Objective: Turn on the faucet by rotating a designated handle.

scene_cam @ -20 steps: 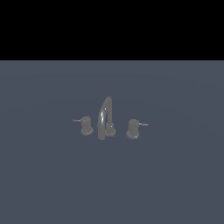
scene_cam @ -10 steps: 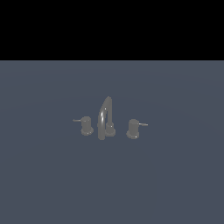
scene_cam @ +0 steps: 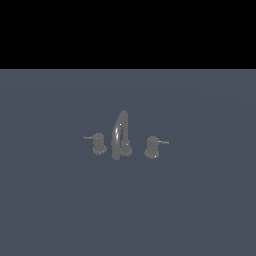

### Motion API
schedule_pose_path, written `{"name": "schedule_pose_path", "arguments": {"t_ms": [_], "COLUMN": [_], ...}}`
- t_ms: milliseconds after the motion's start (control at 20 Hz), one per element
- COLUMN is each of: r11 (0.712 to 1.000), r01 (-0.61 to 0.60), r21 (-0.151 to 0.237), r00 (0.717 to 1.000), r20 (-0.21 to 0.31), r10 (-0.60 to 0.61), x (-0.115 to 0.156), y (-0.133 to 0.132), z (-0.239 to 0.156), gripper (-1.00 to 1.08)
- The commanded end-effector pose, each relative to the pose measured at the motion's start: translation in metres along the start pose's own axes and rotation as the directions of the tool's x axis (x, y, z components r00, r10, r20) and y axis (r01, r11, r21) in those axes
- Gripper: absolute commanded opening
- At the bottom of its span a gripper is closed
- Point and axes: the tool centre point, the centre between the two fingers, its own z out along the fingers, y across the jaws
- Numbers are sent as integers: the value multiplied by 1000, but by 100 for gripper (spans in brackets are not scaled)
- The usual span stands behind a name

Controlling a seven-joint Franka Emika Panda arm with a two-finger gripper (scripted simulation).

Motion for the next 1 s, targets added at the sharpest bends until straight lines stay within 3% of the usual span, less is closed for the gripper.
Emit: {"name": "schedule_pose_path", "arguments": {"t_ms": [0, 450, 950], "r11": [998, 969, 897], "r01": [-56, -248, -443], "r21": [1, 4, 10], "r00": [998, 969, 897], "r20": [-1, -3, -4], "r10": [56, 248, 443], "x": [3, 22, 50], "y": [-11, -48, -83], "z": [14, 61, 112], "gripper": [-100, -100, -100]}}
